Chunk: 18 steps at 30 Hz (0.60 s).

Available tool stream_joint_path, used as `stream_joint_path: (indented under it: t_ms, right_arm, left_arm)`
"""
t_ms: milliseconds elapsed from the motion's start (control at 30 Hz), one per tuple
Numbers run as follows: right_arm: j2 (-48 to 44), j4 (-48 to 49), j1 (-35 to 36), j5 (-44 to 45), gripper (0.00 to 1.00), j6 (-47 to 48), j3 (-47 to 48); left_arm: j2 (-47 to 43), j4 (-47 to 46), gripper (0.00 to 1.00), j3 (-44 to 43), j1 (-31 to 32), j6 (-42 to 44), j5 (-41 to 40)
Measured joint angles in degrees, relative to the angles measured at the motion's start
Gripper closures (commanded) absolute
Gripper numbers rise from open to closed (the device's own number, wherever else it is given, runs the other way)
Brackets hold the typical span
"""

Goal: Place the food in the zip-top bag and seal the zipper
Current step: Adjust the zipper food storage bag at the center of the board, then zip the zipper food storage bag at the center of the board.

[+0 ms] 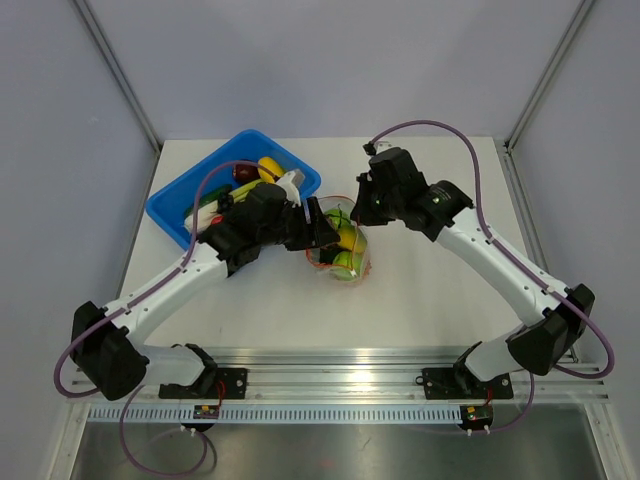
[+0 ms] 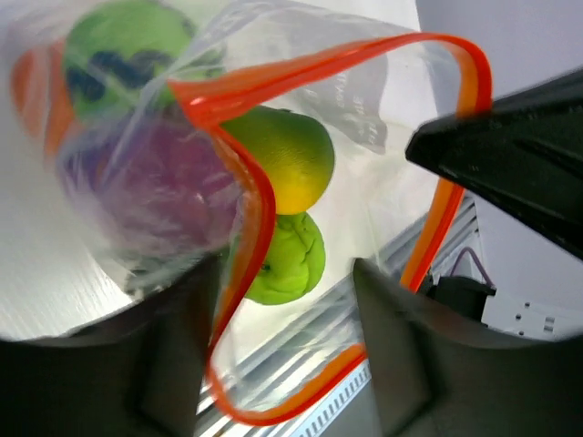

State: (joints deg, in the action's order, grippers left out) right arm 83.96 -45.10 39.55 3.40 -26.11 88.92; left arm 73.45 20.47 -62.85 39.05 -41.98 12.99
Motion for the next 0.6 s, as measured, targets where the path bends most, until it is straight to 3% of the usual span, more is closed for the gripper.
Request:
stream_joint_path:
  t_ms: [100, 300, 600]
  right_arm:
    - [0.00, 0.76, 0.00, -0.87, 1.00, -0.02, -1.31]
    - [0.26, 2.23, 0.00, -2.97, 1.00, -0.04, -2.54]
    - [1.31, 3.78, 0.00, -5.62, 1.00, -0.11, -2.47]
  left_arm:
    - [0.59, 2.27, 0.29, -1.05, 0.00, 1.66, -2.82]
    - [-3.19, 7.23, 0.51, -2.67, 0.02, 6.16, -8.83]
    - [-9.42, 9.07, 0.41, -2.71, 6.21, 11.19, -11.76]
